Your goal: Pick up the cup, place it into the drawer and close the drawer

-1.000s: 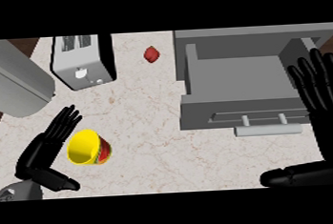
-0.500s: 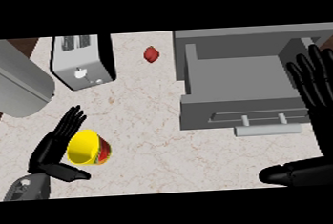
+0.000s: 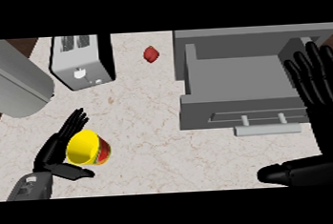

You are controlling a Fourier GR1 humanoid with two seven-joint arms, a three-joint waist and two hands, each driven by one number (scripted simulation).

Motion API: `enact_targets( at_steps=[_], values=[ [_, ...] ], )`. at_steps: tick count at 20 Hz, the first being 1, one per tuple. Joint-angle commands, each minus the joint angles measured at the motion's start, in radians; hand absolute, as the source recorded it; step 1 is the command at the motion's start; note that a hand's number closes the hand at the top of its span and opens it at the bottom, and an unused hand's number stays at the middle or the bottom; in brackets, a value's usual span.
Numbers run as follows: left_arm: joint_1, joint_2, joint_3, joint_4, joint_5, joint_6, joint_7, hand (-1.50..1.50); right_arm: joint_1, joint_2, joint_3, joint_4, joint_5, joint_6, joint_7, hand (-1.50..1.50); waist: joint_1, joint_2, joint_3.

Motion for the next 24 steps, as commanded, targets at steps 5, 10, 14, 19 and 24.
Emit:
enact_targets(
  at_steps=[5, 10, 14, 19, 24],
  values=[
    [-0.037, -0.001, -0.029, 0.107, -0.011, -0.101, -0.167, -1.50, 0.010, 0.000, -0.008, 0.009, 0.009, 0.006, -0.030, -1.50, -0.002, 0.002, 0.000],
    [-0.092, -0.024, -0.032, 0.161, 0.011, -0.111, -0.147, -1.50, 0.033, 0.028, 0.048, -0.019, 0.027, -0.001, -0.017, -1.50, -0.009, 0.003, -0.001],
    [-0.076, -0.020, -0.036, 0.149, 0.032, -0.135, -0.138, -1.50, -0.037, 0.016, 0.005, 0.066, 0.020, -0.008, -0.039, -1.50, 0.002, 0.001, 0.000],
    [-0.063, -0.016, -0.048, 0.166, 0.059, -0.225, -0.140, -1.50, 0.011, 0.041, 0.060, -0.045, 0.048, -0.038, 0.031, -1.50, -0.001, -0.002, -0.001],
    [-0.094, -0.027, -0.052, 0.197, 0.095, -0.303, -0.119, -1.50, -0.004, -0.015, -0.024, 0.000, -0.042, 0.026, 0.003, -1.50, -0.007, 0.003, -0.001]
  ],
)
